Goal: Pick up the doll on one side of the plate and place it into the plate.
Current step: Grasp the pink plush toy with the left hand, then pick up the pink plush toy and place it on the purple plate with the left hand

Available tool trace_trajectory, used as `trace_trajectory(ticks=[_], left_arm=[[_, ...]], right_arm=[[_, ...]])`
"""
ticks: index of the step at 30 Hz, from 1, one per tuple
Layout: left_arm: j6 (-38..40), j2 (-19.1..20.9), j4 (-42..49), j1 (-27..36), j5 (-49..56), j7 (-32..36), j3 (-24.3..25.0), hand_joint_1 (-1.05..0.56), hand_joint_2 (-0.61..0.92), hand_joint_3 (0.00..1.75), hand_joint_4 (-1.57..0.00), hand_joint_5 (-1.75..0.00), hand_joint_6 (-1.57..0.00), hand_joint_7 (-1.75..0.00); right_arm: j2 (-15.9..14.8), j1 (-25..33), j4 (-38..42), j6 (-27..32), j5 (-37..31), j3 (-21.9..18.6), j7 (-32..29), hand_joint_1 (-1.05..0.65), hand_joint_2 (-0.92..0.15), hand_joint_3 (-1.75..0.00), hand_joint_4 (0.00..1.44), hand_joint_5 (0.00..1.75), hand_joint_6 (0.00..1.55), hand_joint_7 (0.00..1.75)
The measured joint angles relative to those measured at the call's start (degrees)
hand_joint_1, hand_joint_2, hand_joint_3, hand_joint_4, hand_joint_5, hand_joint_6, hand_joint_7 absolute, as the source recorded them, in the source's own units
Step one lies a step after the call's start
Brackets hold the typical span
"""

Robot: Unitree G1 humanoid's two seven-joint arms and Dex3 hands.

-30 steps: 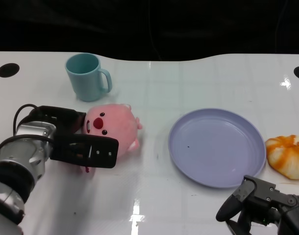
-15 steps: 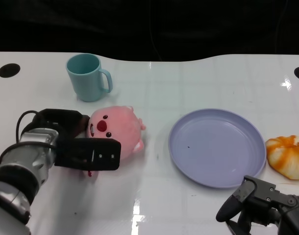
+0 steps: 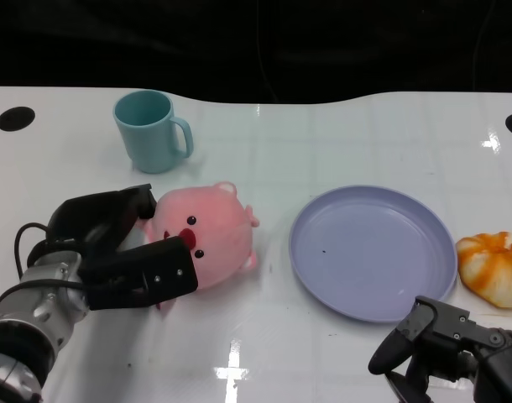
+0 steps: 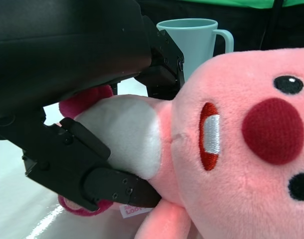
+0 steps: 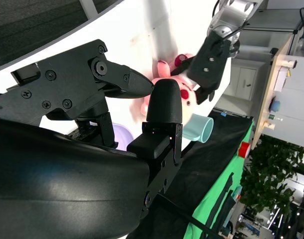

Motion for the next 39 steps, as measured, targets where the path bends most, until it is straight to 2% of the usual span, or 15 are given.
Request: trace_trajectory(ticks=[4,13,23,33,36,37,39], left_arm=[[-0.13,-0.27,-2.41,0.32,-1.71,-0.61,1.28,-0.19,0.52,1.11,-0.93,-1.75,-0.72,-1.75],[0.33,-1.3,-13.08,2.39,-3.43,-2.27,3.07,-0.19,0.48,1.17,-0.95,-1.75,-0.74,-1.75],[4.12,-6.45,-22.87,2.76,-2.26,-5.97,1.69,-0.22,0.38,1.32,-0.98,-1.75,-0.76,-1.75],[8.81,-13.8,-22.86,-2.8,-0.96,-8.96,-0.83,-0.22,0.4,1.24,-0.98,-1.75,-0.74,-1.75],[10.97,-16.57,-20.45,-4.73,-0.52,-9.9,-2.04,-0.22,0.42,1.15,-0.95,-1.75,-0.68,-1.74],[11.97,-17.55,-19.38,-5.24,-0.48,-10.2,-2.31,-0.23,0.47,1.04,-0.94,-1.75,-0.68,-1.62],[14.24,-19.34,-17.48,-6.45,-0.31,-10.85,-2.97,-0.23,0.51,0.98,-0.93,-1.75,-0.68,-1.61]], right_arm=[[0.03,-0.68,1.22,-0.03,-0.36,-0.02,-0.05,-0.22,-0.72,-0.76,0.64,1.64,0.56,1.32],[0.22,-0.6,1.58,-0.06,-0.38,0.02,-0.06,-0.22,-0.73,-0.75,0.63,1.64,0.56,1.32],[0.23,-0.55,1.58,-0.25,-0.41,0.31,0.01,-0.26,-0.74,-0.73,0.63,1.64,0.56,1.32],[0.19,-0.28,1.25,-0.35,-0.87,1.32,0.05,-0.26,-0.75,-0.71,0.64,1.65,0.58,1.31],[0.13,-0.22,1.1,-0.33,-0.88,1.62,0.07,-0.26,-0.75,-0.7,0.64,1.65,0.58,1.3],[0.12,-0.16,1.06,-0.32,-0.9,1.8,0.09,-0.27,-0.76,-0.7,0.64,1.65,0.58,1.3],[0.11,-0.07,0.98,-0.27,-1.05,2.12,0.08,-0.28,-0.76,-0.69,0.63,1.65,0.58,1.3]])
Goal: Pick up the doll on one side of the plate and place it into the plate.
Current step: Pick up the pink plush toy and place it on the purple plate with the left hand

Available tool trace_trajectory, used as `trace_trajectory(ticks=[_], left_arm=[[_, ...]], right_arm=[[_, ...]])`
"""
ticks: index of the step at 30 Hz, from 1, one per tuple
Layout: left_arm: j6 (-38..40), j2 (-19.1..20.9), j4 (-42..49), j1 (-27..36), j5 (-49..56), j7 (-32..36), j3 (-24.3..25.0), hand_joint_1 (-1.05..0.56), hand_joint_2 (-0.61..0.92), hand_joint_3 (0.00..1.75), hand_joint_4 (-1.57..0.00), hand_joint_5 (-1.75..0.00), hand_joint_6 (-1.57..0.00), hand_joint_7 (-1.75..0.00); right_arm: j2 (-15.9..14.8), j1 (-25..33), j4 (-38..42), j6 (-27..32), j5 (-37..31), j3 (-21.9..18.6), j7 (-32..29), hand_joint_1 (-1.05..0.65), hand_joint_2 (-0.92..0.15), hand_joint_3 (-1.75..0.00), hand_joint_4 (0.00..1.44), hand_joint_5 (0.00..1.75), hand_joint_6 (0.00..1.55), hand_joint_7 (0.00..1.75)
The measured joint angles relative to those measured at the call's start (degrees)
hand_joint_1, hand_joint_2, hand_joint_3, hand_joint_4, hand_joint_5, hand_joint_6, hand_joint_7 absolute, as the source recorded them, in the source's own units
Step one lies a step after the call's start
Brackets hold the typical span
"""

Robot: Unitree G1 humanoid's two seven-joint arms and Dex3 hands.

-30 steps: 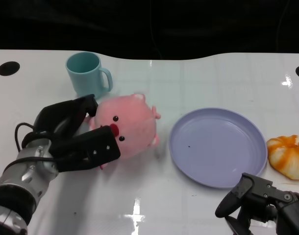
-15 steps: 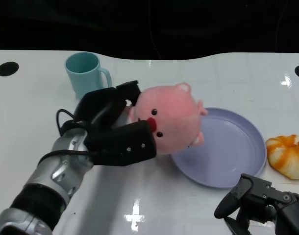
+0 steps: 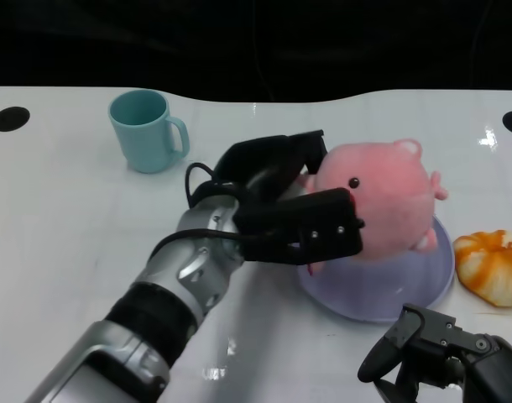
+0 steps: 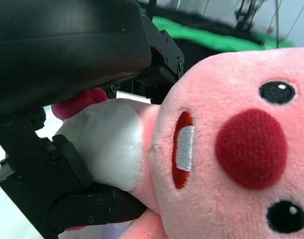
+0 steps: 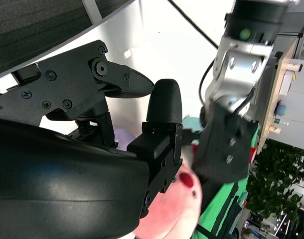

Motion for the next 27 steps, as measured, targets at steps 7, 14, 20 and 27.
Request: trace_trajectory(ticks=[7,14,20,27], left_arm=[[3.91,-4.6,6.03,-3.79,0.95,-0.35,-0.89,-0.24,0.58,0.85,-0.91,-1.75,-0.71,-1.33],[6.23,-7.28,11.83,-7.25,0.82,-2.15,-0.83,-0.28,0.82,0.34,-0.75,-1.73,-0.8,-0.44],[8.31,-8.24,13.35,-8.81,1.0,-4.52,-1.6,-0.58,0.92,0.24,-0.48,-1.18,-0.66,-0.02],[5.91,-6.83,9.81,-8.52,0.87,-9.86,-3.12,-0.83,0.92,0.49,-0.03,-0.27,-0.14,-0.01]], right_arm=[[0.01,0.08,-0.33,0.02,-1.37,0.6,-0.11,-0.28,-0.77,-0.66,0.63,1.63,0.58,1.3],[0.11,0.09,-0.82,0.0,-1.95,1.01,-0.13,-0.27,-0.77,-0.67,0.63,1.63,0.58,1.3],[0.16,0.08,-0.81,-0.03,-1.82,0.94,-0.15,-0.26,-0.77,-0.68,0.64,1.63,0.58,1.3],[0.13,0.02,-0.77,-0.43,-1.48,0.1,-0.11,-0.27,-0.76,-0.68,0.64,1.63,0.58,1.3]])
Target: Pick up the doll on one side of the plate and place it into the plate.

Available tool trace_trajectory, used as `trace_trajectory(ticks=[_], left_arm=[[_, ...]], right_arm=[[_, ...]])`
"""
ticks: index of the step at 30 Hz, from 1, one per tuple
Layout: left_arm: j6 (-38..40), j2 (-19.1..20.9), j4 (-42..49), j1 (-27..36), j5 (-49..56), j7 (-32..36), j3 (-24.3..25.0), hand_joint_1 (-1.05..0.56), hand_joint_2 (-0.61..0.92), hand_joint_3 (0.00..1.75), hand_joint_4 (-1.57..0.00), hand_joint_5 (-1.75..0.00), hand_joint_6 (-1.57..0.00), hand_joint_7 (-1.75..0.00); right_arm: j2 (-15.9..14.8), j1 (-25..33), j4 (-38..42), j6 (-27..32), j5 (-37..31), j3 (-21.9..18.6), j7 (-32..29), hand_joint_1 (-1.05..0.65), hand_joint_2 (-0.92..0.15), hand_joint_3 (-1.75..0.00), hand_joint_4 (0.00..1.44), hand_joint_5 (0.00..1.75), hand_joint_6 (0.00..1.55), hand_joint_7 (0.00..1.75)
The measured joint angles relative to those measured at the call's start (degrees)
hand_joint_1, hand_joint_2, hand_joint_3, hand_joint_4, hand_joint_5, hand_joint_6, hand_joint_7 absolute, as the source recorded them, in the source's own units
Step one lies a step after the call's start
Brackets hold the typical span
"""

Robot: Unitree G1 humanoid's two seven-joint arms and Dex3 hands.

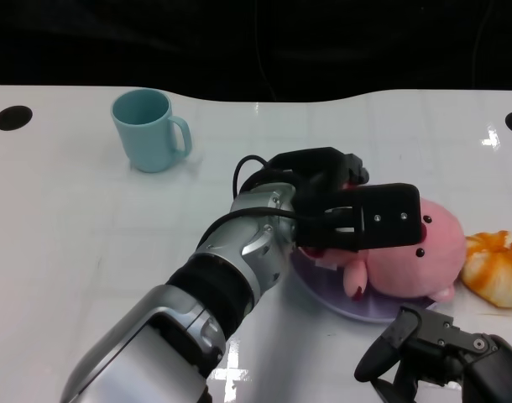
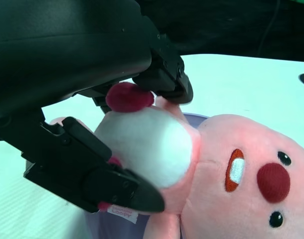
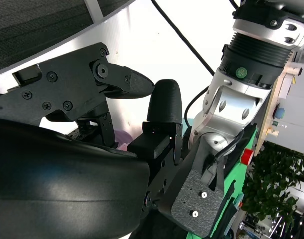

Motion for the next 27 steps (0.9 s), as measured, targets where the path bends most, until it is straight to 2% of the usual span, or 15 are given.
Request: trace_trajectory(ticks=[4,6,16,27], left_arm=[[-1.06,1.07,-3.05,0.42,-0.01,-2.55,-0.48,-0.97,0.92,0.58,0.0,-0.04,-0.03,-0.01],[-1.31,1.67,-5.0,0.85,-0.01,-3.91,-0.75,-1.01,0.92,0.61,0.0,-0.01,-0.02,-0.01],[-0.43,7.83,-20.89,7.49,0.18,-9.74,-1.68,-1.04,0.92,0.64,0.0,0.0,-0.02,-0.01],[-1.33,15.68,-41.64,18.57,-4.22,-12.08,3.47,-1.01,0.92,0.62,-0.1,-0.07,-0.1,-0.05]], right_arm=[[-0.05,-0.03,0.07,-0.13,0.2,-0.16,0.09,-0.26,-0.77,-0.68,0.64,1.63,0.58,1.3],[-0.05,-0.04,0.07,-0.11,0.62,-0.21,0.15,-0.26,-0.77,-0.68,0.64,1.63,0.58,1.3],[-0.19,0.01,0.08,-0.09,1.65,-1.2,0.47,-0.25,-0.76,-0.69,0.65,1.64,0.57,1.3],[-0.51,0.29,0.11,-0.24,1.71,-1.84,0.74,-0.26,-0.76,-0.7,0.63,1.64,0.57,1.31]])
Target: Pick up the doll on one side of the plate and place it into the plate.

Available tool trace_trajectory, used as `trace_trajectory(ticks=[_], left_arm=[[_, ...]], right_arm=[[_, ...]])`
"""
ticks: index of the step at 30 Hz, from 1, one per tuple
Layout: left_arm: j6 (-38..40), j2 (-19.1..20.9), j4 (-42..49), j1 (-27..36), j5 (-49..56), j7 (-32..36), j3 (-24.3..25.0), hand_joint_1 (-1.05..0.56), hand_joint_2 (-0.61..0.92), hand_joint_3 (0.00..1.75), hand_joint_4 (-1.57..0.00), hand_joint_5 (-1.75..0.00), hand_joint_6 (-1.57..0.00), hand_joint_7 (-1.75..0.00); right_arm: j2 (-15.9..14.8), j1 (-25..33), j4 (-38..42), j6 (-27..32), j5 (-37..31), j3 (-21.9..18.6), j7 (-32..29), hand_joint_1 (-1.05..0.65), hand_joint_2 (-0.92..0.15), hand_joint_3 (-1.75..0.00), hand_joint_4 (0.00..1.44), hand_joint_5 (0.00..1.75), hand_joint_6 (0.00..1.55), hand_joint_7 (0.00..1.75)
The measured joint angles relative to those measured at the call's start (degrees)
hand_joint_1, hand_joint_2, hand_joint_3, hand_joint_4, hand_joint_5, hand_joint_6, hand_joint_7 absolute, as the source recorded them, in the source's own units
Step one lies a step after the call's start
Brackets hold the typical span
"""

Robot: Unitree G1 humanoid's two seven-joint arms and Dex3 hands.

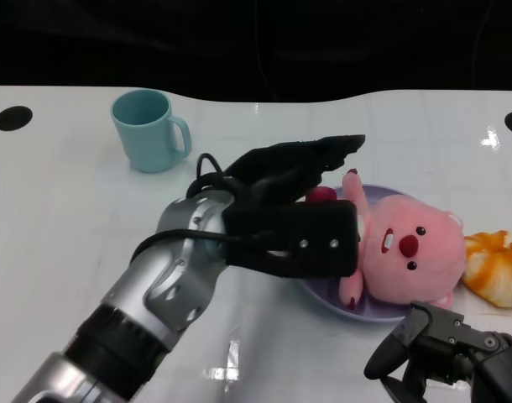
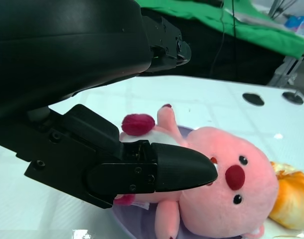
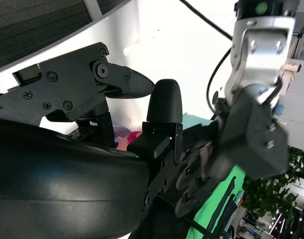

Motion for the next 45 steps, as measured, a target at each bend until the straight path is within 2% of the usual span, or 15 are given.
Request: trace_trajectory(ticks=[8,15,18,22,24,26,27,28,29,30,31,32,35,40,45], left_arm=[[-0.54,5.53,-13.16,7.55,-3.92,-2.77,4.09,-0.93,0.92,0.58,-0.12,-0.11,-0.12,-0.06],[-1.58,8.54,-21.15,15.43,-7.78,-3.08,8.49,-0.81,0.92,0.49,-0.23,-0.25,-0.25,-0.12],[-3.56,8.61,-23.83,20.02,-9.8,-2.03,10.79,-0.73,0.92,0.41,-0.23,-0.62,-0.41,-0.11],[-7.53,7.44,-25.3,25.85,-14.2,0.59,13.81,-0.58,0.92,0.34,-0.21,-0.95,-0.55,-0.16],[-9.01,6.58,-25.74,28.43,-17.61,0.97,15.2,-0.5,0.92,0.29,-0.17,-1.14,-0.58,-0.28],[-9.54,5.57,-26.56,30.85,-21.09,0.99,16.55,-0.38,0.91,0.25,-0.21,-1.31,-0.52,-0.66],[-9.5,5.08,-26.97,31.97,-22.86,0.99,17.12,-0.33,0.89,0.28,-0.25,-1.34,-0.51,-0.78],[-9.42,4.55,-27.59,33.2,-24.49,0.99,17.67,-0.24,0.77,0.5,-0.32,-1.36,-0.52,-0.89],[-9.25,3.84,-28.19,34.39,-26.2,1.0,18.27,-0.16,0.64,0.76,-0.39,-1.34,-0.53,-0.94],[-9.15,3.06,-28.89,35.65,-28.01,1.04,18.88,-0.12,0.56,0.95,-0.43,-1.33,-0.54,-0.97],[-8.88,2.39,-29.6,36.9,-29.72,1.11,19.44,-0.06,0.5,1.13,-0.52,-1.32,-0.59,-1.0],[-8.17,1.79,-30.69,38.31,-31.05,1.35,19.88,-0.03,0.48,1.2,-0.56,-1.31,-0.61,-1.02],[-5.37,0.99,-34.02,41.74,-32.58,1.82,20.91,-0.02,0.5,1.27,-0.7,-1.41,-0.68,-1.19],[2.39,0.57,-40.77,47.34,-36.63,2.5,21.81,-0.07,0.47,1.38,-0.85,-1.7,-0.74,-1.49],[10.39,1.65,-46.01,52.2,-40.85,2.26,21.86,-0.13,0.42,1.43,-0.93,-1.75,-0.76,-1.67]], right_arm=[[-0.18,0.03,-0.05,-0.08,-0.01,0.01,0.29,-0.26,-0.76,-0.7,0.63,1.65,0.57,1.31],[-0.13,-0.1,-0.07,0.01,0.05,0.18,0.35,-0.26,-0.76,-0.69,0.63,1.65,0.57,1.31],[-0.11,-0.16,-0.05,0.03,0.06,0.21,0.36,-0.26,-0.76,-0.69,0.63,1.65,0.57,1.31],[-0.13,-0.27,-0.04,0.05,0.04,0.2,0.36,-0.25,-0.76,-0.69,0.63,1.65,0.57,1.31],[-0.14,-0.34,0.02,0.04,0.04,0.19,0.37,-0.25,-0.76,-0.69,0.63,1.65,0.57,1.31],[-0.14,-0.37,0.04,0.03,0.03,0.19,0.37,-0.25,-0.76,-0.69,0.63,1.64,0.57,1.31],[-0.16,-0.41,0.05,0.04,0.0,0.2,0.37,-0.25,-0.76,-0.68,0.63,1.64,0.57,1.31],[-0.17,-0.42,0.05,0.05,-0.04,0.19,0.36,-0.26,-0.76,-0.68,0.63,1.64,0.57,1.31],[-0.19,-0.48,0.06,0.07,-0.04,0.21,0.37,-0.26,-0.76,-0.68,0.63,1.64,0.57,1.31],[-0.2,-0.51,0.06,0.07,-0.04,0.21,0.37,-0.26,-0.76,-0.68,0.63,1.64,0.57,1.31],[-0.2,-0.59,0.08,0.07,-0.03,0.23,0.39,-0.26,-0.76,-0.68,0.63,1.64,0.57,1.31],[-0.21,-0.65,0.1,0.07,0.0,0.23,0.39,-0.25,-0.77,-0.68,0.63,1.64,0.57,1.31],[-0.22,-0.77,0.17,0.09,0.02,0.26,0.42,-0.25,-0.77,-0.68,0.63,1.64,0.57,1.31],[-0.3,-0.76,0.15,0.22,-0.17,0.49,0.4,-0.26,-0.76,-0.68,0.63,1.63,0.58,1.3],[-0.3,-0.68,0.11,0.27,-0.02,0.48,0.4,-0.25,-0.77,-0.68,0.63,1.63,0.57,1.3]])
